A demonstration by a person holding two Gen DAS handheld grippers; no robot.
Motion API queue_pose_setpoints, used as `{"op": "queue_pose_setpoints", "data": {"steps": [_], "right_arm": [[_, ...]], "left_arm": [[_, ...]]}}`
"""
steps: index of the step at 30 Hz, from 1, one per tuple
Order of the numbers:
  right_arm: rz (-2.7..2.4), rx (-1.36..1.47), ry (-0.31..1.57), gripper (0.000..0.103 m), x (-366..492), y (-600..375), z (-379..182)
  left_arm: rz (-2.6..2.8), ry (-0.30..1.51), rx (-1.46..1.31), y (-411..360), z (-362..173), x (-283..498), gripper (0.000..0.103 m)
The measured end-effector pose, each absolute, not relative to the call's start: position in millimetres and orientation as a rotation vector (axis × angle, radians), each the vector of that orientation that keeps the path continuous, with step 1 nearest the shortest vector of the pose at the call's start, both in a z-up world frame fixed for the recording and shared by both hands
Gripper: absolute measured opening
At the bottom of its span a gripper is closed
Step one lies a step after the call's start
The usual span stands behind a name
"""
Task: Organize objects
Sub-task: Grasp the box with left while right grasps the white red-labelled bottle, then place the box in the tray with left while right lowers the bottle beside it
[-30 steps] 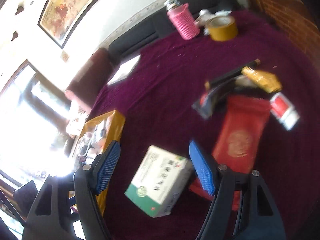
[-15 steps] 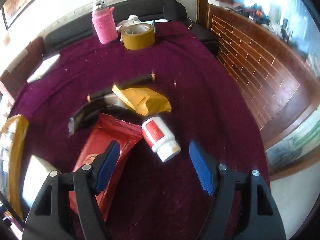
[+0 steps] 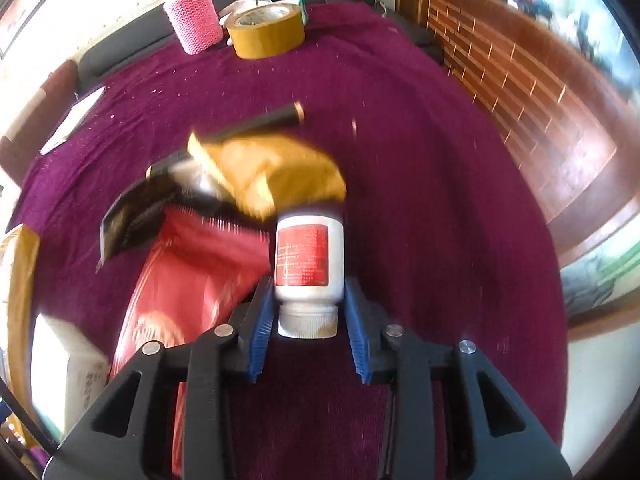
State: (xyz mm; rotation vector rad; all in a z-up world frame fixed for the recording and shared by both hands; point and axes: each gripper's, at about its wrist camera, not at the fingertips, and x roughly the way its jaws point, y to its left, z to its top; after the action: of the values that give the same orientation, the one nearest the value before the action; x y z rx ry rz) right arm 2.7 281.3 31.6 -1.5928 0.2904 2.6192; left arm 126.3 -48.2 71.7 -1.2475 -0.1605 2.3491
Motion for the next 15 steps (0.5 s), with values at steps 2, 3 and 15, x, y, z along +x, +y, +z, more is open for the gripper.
{"op": "queue_pose_setpoints", "data": {"steps": [2, 3, 15], "right_arm": [[2.620, -1.622, 0.318, 0.032, 17.2, 283.4, 30.3], [2.621, -1.640, 0.326, 0.032, 23.5, 283.1, 28.2], [2.694, -1.623, 0.351, 0.032, 59.8, 283.1, 26.4]], "left_arm": [[2.317, -0.115, -1.257, -30.8, 66.8, 114.0, 0.067], [2.305, -0.088, -1.268, -21.8, 63.4, 107.9, 0.067], [2.266, 0.129, -1.351, 52.1, 25.3, 60.7, 0.070]]}}
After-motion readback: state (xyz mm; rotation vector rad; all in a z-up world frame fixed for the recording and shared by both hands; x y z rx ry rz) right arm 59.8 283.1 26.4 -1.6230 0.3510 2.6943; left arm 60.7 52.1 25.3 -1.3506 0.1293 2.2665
